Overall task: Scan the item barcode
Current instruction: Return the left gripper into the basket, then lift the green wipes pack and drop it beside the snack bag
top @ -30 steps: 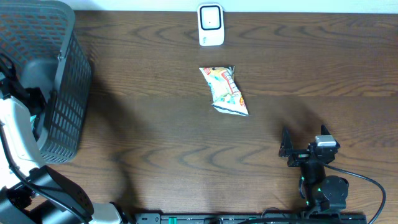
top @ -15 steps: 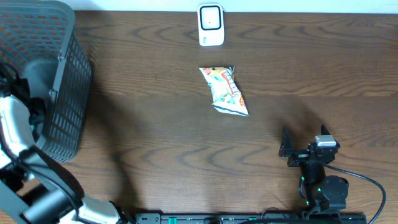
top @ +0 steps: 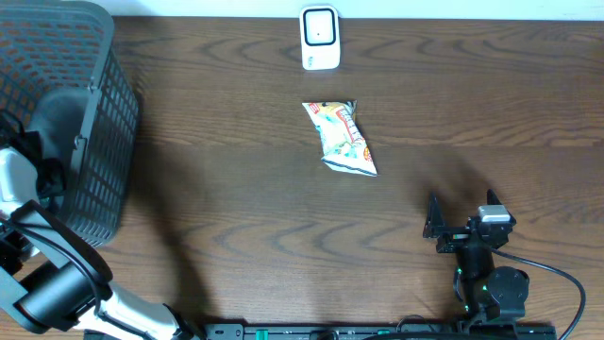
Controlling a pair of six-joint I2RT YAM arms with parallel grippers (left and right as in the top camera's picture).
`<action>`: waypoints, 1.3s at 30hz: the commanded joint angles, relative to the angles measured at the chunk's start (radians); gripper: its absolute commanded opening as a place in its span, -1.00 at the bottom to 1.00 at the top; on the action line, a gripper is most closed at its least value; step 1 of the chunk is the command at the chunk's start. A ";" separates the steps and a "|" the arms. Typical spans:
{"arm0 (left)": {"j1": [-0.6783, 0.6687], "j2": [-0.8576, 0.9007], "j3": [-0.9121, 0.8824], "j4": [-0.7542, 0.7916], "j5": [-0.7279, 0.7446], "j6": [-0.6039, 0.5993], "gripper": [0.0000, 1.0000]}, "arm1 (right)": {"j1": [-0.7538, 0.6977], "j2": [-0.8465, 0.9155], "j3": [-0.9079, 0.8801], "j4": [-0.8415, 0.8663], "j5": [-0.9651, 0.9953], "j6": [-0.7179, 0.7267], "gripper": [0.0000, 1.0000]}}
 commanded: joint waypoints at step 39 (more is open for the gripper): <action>-0.024 -0.682 0.033 0.546 0.653 -1.132 -0.86 | -0.004 -0.002 -0.001 -0.005 0.005 0.010 0.99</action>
